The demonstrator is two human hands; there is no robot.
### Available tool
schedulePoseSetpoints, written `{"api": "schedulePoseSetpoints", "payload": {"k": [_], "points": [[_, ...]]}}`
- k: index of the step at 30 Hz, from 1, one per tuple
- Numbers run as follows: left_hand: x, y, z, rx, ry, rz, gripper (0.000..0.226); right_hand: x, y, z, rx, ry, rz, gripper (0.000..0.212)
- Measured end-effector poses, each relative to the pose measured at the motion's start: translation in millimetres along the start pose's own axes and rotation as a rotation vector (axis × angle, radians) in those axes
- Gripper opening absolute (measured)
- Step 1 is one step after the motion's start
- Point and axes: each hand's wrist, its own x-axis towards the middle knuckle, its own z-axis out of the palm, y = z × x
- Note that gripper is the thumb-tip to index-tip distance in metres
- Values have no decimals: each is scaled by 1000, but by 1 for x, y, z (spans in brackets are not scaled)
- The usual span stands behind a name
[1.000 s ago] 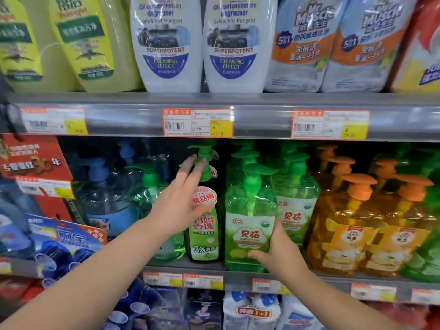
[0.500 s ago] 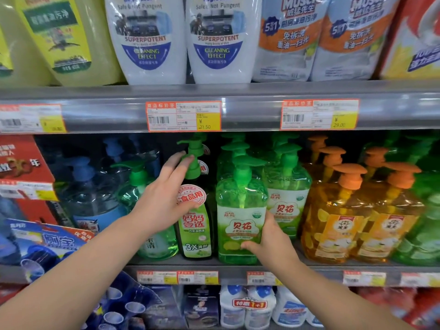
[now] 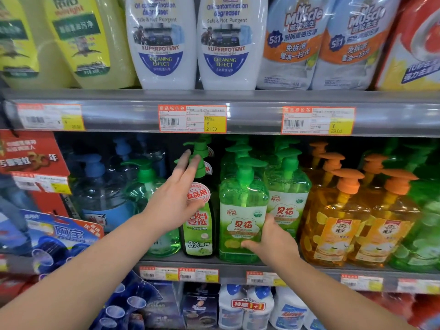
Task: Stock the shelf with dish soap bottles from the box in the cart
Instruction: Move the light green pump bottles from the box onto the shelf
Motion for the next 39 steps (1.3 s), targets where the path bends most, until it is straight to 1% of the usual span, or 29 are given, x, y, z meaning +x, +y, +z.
{"api": "schedulePoseSetpoints", "payload": {"k": [4,7,8,11,14,16,18,21,23,28,30,33,39], "points": [[-2,6,-1,74,26,-32,94,-1,-1,-5,-59,-32,-8,69],[-11,13,0,146,43,-55,88,-4,1,-14,-150,-77,-43,70],[-16,15,2,183,37,-55,87,-6,3,-18,-216,-78,-74,66],[-41,13,10,236,25,-8,85,-18,9,-32,-405,-77,-170,40],[-69,5,20,264,9,-28,92,-39,6,-30,-481,-166,-264,30],[-80,6,19,329,-66,-100,92,-55,-5,-22,-466,-192,-342,32],[-85,9,14,419,-193,-161,82,-70,-21,-14,-443,-165,-432,42],[-107,9,2,497,-363,-170,75,-89,-48,0,-470,-107,-568,53],[-137,1,-5,509,-408,-199,75,-101,-67,12,-520,-104,-617,60],[-240,-41,-47,536,-452,-364,78,-146,-131,55,-566,-164,-711,69],[-292,-58,-72,533,-442,-449,78,-175,-165,79,-576,-162,-779,70],[-377,-82,-110,510,-386,-586,80,-232,-220,117,-552,-215,-881,68],[-534,-112,-176,516,-365,-853,80,-346,-311,184,-529,-266,-1091,70]]}}
